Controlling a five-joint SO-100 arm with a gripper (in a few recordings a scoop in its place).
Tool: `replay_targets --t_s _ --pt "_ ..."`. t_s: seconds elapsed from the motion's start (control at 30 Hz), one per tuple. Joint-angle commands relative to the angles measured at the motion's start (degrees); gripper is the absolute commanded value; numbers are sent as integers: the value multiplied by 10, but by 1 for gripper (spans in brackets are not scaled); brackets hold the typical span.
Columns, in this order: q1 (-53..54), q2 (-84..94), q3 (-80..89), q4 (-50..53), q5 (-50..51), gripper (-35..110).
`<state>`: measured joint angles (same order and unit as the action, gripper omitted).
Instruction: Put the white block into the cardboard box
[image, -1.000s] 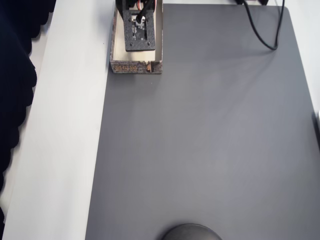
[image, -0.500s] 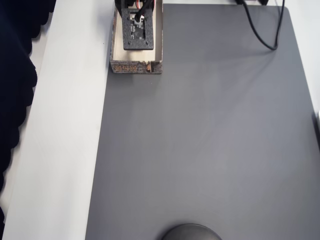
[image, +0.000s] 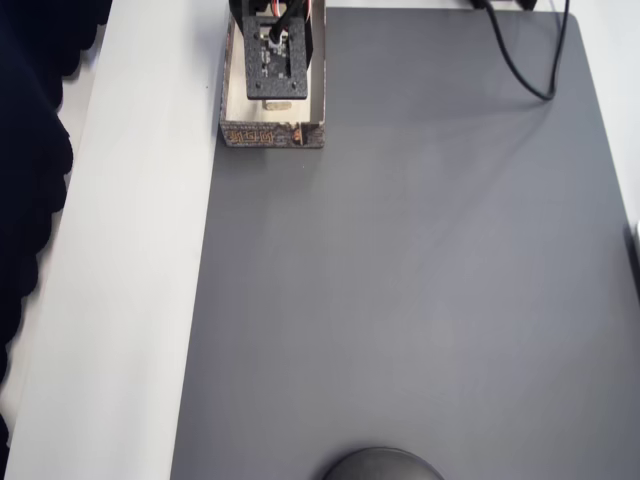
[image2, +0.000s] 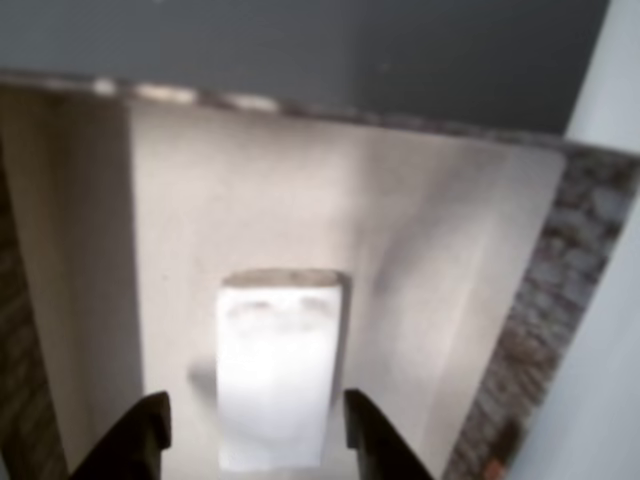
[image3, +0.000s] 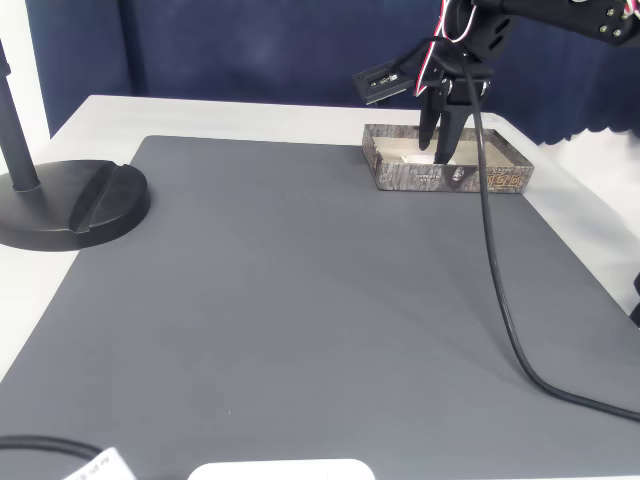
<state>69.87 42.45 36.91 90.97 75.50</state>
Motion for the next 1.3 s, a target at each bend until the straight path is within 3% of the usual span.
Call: replay_targets --t_s 0.0,0.17,0.57,1.27 --pt "-1 103 -18 -6 11 24" --pt "-6 163 31 12 -18 30" --pt "-93 386 260 24 -143 25" --pt "-445 737 653 27 -575 6"
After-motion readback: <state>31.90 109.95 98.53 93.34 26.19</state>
